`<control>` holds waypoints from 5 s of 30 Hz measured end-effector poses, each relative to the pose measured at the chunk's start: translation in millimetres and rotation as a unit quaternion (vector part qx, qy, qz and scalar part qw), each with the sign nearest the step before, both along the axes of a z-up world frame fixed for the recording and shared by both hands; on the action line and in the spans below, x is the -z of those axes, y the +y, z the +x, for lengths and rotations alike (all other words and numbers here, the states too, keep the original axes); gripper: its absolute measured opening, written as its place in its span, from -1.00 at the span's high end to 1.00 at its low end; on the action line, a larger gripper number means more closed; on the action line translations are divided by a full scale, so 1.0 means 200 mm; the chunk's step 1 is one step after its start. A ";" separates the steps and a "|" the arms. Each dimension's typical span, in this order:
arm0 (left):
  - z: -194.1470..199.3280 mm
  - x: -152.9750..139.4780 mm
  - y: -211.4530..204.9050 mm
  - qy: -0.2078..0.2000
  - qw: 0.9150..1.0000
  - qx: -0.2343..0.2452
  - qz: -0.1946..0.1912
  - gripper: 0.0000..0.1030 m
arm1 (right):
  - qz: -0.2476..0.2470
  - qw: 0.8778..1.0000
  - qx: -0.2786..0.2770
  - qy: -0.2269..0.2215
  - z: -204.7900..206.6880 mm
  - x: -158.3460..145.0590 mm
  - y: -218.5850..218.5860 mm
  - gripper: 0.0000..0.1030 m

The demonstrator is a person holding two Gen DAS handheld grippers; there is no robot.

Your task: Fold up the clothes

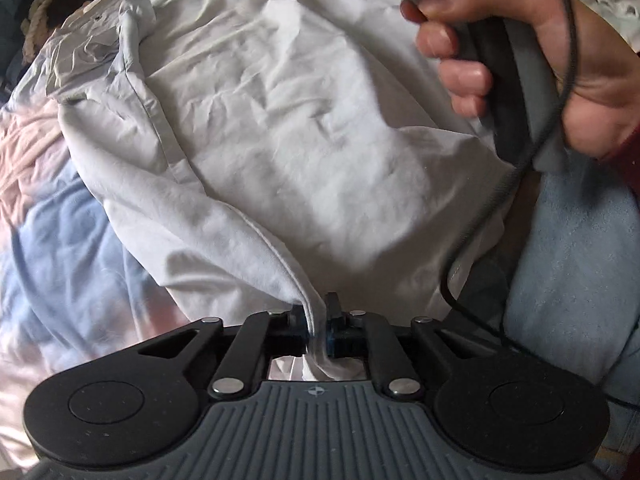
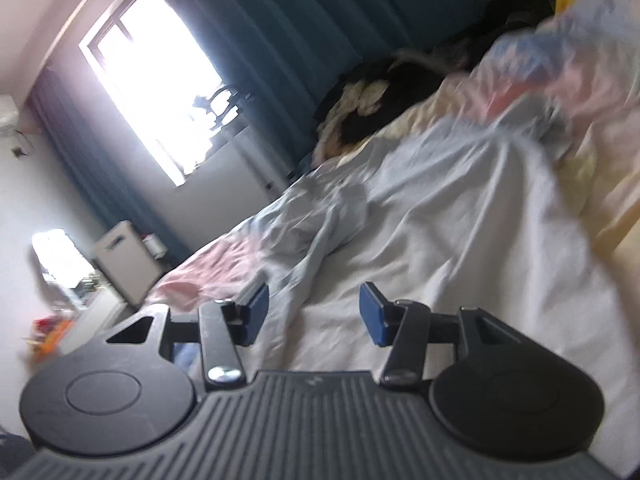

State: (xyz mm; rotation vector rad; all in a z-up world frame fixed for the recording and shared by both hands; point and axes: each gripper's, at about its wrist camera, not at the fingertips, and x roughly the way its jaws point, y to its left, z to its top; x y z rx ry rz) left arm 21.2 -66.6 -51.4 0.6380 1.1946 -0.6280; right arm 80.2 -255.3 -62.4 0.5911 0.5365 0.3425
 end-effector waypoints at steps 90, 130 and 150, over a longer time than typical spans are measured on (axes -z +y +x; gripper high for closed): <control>0.44 -0.15 0.16 -0.282 0.877 -0.244 -0.304 -0.62 | -0.115 0.982 0.129 -0.073 -0.21 -0.20 -0.16 0.22; 0.49 0.06 0.20 -0.256 0.884 -0.283 -0.271 -0.82 | 0.002 0.982 0.185 -0.020 0.59 -0.11 -0.62 -1.00; 0.62 0.16 0.20 -0.192 0.885 -0.280 -0.318 -0.83 | 0.264 0.915 0.273 0.135 1.20 0.40 -1.14 -0.94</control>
